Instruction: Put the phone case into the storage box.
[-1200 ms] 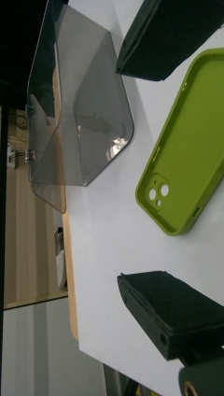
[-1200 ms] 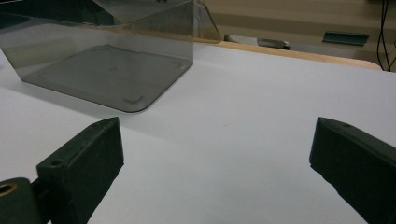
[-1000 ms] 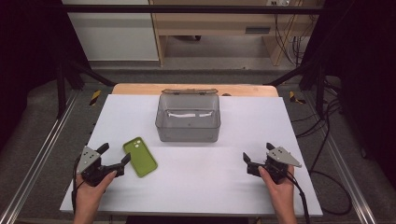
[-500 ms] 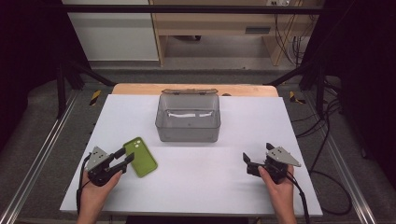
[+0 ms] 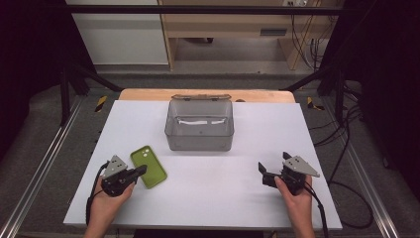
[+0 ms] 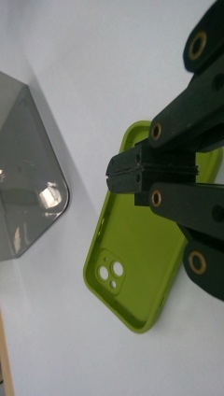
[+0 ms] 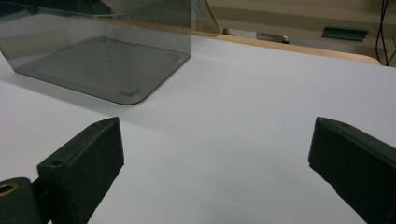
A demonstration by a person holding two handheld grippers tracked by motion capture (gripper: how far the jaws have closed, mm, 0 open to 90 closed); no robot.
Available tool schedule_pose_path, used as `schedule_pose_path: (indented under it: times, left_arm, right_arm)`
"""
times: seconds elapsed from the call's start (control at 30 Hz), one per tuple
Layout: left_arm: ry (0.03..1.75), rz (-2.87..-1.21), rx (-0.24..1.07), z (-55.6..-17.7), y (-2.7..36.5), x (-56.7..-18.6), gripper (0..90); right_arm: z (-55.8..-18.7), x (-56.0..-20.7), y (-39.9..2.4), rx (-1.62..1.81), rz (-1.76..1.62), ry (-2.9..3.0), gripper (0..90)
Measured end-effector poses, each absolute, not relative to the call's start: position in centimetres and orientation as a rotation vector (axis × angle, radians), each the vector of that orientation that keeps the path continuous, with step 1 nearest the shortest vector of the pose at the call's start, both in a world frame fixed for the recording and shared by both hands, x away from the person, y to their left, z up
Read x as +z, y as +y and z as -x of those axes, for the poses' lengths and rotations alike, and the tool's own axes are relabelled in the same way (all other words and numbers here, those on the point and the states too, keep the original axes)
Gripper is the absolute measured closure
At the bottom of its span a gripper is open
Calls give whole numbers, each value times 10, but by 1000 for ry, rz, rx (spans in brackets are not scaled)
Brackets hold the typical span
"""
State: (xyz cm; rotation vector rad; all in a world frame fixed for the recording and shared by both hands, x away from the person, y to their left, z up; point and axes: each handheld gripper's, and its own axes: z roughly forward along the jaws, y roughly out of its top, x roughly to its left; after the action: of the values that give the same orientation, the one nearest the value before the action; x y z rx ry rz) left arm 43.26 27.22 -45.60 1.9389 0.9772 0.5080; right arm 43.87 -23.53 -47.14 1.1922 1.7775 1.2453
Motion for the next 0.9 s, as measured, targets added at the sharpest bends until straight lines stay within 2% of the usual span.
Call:
schedule_pose_path:
  times: [0.4, 0.67, 0.9]
  left_arm:
    - [964, -2171, 415, -447, 232, -473, 900]
    - [952, -2180, 361, -454, 221, -473, 900]
    - [918, -2190, 328, -455, 195, -473, 900]
  right_arm:
    - [-439, -473, -234, 1242, -1183, 1797, 41]
    - [-440, -472, -236, 1239, -1186, 1801, 41]
    - [-440, -472, -236, 1239, -1186, 1801, 41]
